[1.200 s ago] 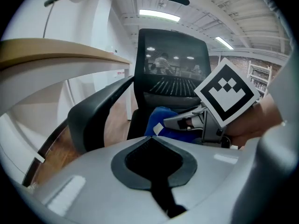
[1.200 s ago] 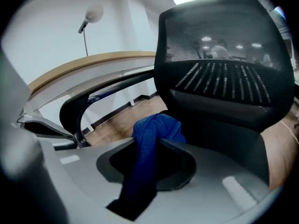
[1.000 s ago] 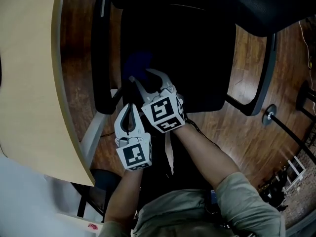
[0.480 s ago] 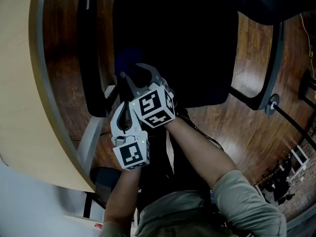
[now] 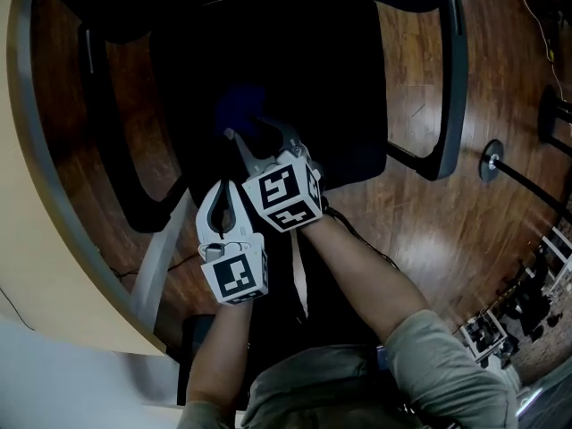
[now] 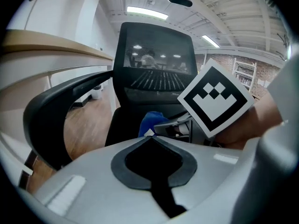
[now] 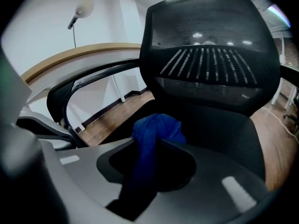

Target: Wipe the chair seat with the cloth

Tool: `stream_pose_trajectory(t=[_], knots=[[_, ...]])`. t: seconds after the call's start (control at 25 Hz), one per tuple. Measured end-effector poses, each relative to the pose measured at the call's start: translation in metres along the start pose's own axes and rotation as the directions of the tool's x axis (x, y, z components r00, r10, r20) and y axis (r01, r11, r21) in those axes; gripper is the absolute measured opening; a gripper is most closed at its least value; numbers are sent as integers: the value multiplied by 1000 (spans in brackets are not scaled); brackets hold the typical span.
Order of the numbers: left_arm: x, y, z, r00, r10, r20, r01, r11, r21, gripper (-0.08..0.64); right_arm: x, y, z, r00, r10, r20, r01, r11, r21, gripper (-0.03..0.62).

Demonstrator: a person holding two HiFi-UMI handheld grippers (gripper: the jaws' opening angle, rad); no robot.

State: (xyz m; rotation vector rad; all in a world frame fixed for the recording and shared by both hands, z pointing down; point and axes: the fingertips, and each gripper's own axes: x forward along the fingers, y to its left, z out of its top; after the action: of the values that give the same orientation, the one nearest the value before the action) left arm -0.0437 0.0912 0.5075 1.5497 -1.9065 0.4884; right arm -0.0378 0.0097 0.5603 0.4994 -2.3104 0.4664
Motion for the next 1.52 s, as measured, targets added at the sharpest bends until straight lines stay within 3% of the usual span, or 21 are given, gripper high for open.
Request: stream_pose_trajectory(t=[0.24, 0.48, 0.84, 1.24, 1.52], knots=[[15, -41, 9, 997, -76, 3, 75, 996, 55, 5, -30, -53, -15, 994, -107, 0, 107, 991, 85, 97], [29, -76, 16, 991, -136, -10, 137, 984, 112, 5, -59, -103, -32, 976, -218, -4, 215, 960, 182, 97], [52, -122, 29, 981, -191, -8, 190, 969, 155, 5, -101, -164, -62, 937, -348, -33, 342, 894, 289, 97], [74, -179, 34, 965, -261, -39, 264, 945, 194, 5, -137, -224, -94, 883, -464, -72, 450, 794, 408, 97], [86, -194, 26, 960, -275, -59, 282, 940, 193, 5, -137, -234, -118, 880, -463, -103, 449, 744, 494, 97]])
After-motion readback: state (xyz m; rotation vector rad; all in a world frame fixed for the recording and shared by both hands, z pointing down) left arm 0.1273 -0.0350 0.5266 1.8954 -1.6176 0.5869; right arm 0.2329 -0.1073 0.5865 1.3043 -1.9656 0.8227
